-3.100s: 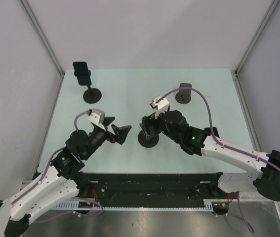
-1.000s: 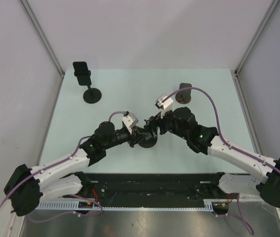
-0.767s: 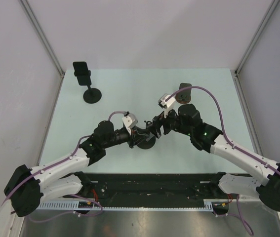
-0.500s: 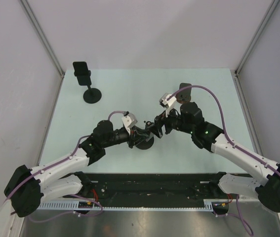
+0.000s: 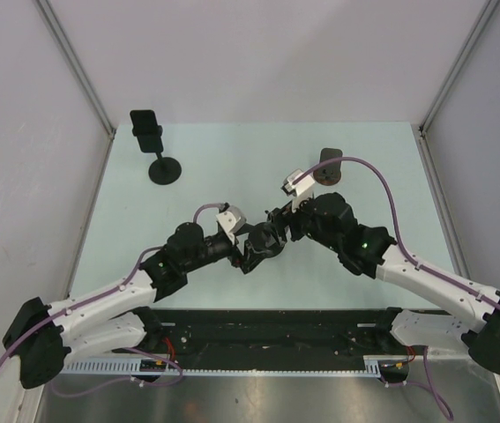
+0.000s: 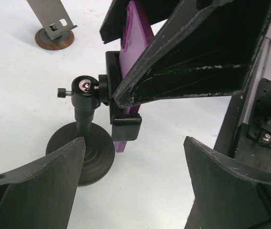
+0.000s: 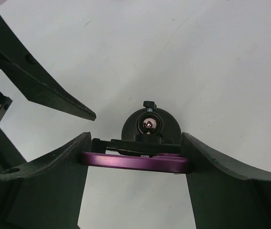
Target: Remove the phone from the phone stand
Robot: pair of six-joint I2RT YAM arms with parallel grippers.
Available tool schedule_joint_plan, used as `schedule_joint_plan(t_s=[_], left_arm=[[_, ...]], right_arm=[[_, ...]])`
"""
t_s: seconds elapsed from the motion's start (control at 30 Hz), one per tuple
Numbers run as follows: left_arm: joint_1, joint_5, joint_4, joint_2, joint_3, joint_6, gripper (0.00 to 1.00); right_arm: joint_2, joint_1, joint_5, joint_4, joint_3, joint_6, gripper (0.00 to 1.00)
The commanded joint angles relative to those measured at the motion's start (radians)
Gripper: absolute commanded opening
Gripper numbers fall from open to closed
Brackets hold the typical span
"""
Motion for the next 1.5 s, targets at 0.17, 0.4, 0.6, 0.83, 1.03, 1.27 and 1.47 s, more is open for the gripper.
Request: schedule_joint_plan(t_s=[0.17,0.4,0.6,0.83,1.03,1.27,1.47], left_arm=[[-0.02,-0.173,0.069,0.077,0.026,0.072,0.83],[-0.02,-0.156,0.111,0.18,0.088,0.101,0.75],[-0.02,-0.135,0.118,0.203,0.117,0.101,0.71],[-0.02,-0.122,0.118,0.217,0.129,0.101,0.41],[0.0,-0.087,0.1,0.185,0.12,0.117,0.0],[0.113,0.081,0.056,0.146,0.105,0.031,0.0],[0.168,0.221,-0.001,0.131,0.117,0.017,0.0]], right_arm=[[-0.008,0.04,0.165,0.082,0.01,0.055,0.0],[0.004,0.051,0.172,0.079,0.01,0.065,0.0],[0.01,0.054,0.183,0.076,0.01,0.067,0.0],[0.016,0.054,0.174,0.077,0.01,0.064,0.0],[0.006,0.048,0.166,0.041,0.01,0.033,0.0],[-0.031,-0.013,0.087,-0.028,0.01,-0.05,0.0],[-0.066,-0.115,-0.105,-0.067,0.013,-0.122,0.0]])
